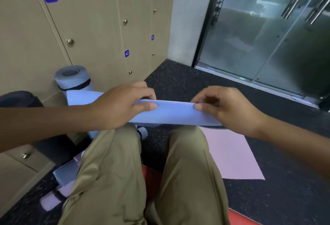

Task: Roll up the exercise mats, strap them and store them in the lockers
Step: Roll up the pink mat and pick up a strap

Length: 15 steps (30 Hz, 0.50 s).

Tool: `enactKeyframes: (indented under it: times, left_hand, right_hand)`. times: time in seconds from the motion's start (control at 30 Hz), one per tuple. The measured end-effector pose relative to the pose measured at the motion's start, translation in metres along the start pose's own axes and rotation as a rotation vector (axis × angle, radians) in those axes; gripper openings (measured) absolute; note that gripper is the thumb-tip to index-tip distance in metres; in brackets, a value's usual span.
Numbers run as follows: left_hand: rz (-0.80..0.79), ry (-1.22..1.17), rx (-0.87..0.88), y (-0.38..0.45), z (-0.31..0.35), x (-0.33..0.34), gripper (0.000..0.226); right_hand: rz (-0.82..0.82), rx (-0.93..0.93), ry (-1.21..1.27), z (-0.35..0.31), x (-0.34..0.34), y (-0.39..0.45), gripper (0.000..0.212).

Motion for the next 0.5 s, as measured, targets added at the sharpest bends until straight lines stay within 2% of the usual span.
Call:
enactKeyframes:
  times: [0.13, 0.23, 0.4, 0.5]
  left_hand:
    - [-0.141, -0.042, -0.027, -0.028, 0.005, 0.020, 0.026]
    - [-0.166, -0.030, -0.056, -0.053, 0.003, 0.041, 0.023]
    - [-0.217, -0.174, -0.238, -0.093, -0.007, 0.071, 0.012]
    - [-0.231, -0.132, -0.261, -0.110, -0.009, 0.092, 0.014]
  right_hand:
    - [-0.090, 0.001, 0.033, -0.001, 0.020, -0.033, 0.012]
    - [-0.154, 0.019, 0.066, 0.006, 0.048, -0.055, 0.014]
    - [-0.250, 0.107, 0.152, 0.023, 0.082, -0.085, 0.017]
    - [-0.288, 0.121, 0.165, 0.029, 0.102, -0.097, 0.020]
Point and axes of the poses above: each hand's wrist, its own y-axis towards the middle knuckle, its own x-axis out of the palm, z = x × y, the point moved 7 cm from there along y, towards the middle knuckle, and after that the axes turned 7 degrees about -y, right-handed, at the moved point
